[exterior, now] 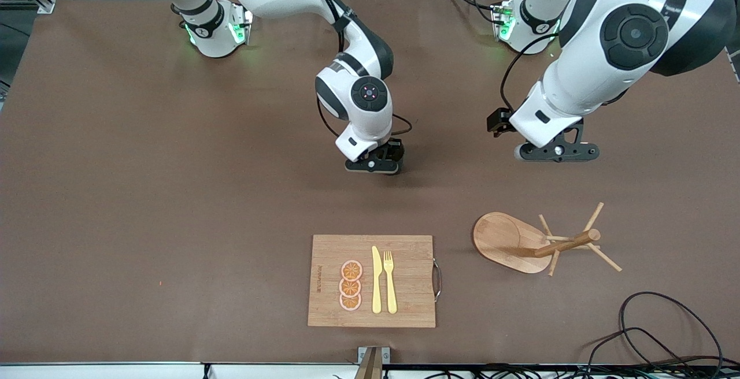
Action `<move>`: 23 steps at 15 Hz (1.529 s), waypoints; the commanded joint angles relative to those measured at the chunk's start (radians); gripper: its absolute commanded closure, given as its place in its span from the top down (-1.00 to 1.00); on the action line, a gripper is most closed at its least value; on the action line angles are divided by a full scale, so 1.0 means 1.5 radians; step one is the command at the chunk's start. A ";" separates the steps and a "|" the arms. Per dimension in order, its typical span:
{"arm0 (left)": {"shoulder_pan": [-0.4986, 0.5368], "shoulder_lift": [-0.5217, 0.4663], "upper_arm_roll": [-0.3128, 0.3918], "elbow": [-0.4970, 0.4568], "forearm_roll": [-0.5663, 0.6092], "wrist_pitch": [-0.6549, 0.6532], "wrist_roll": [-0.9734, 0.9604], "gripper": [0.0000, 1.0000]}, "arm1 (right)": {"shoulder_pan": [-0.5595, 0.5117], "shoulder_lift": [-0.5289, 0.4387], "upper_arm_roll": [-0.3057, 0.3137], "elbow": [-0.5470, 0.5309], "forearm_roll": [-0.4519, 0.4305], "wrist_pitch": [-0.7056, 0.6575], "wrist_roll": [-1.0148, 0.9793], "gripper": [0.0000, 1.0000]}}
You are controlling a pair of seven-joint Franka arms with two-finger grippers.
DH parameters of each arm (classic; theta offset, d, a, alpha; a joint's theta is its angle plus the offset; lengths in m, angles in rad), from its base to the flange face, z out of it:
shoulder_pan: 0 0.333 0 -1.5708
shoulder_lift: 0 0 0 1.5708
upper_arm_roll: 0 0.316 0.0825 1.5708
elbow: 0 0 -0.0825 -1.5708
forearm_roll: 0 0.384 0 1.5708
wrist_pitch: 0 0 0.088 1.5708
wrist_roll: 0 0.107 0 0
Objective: Pass cup and hang on rack
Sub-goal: 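Lift the mug with the right gripper toward the left gripper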
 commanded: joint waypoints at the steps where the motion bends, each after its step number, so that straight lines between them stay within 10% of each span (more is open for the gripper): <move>1: -0.015 0.004 0.000 0.005 0.002 0.002 -0.013 1.00 | -0.031 -0.020 0.007 0.028 0.002 -0.077 -0.054 1.00; 13: -0.171 0.099 0.000 0.068 0.057 0.011 -0.308 1.00 | -0.316 -0.205 -0.019 0.009 -0.028 -0.295 -0.332 1.00; 23: -0.310 0.220 0.011 0.132 0.120 0.125 -0.550 1.00 | -0.502 -0.365 -0.019 -0.174 -0.091 -0.287 -0.558 1.00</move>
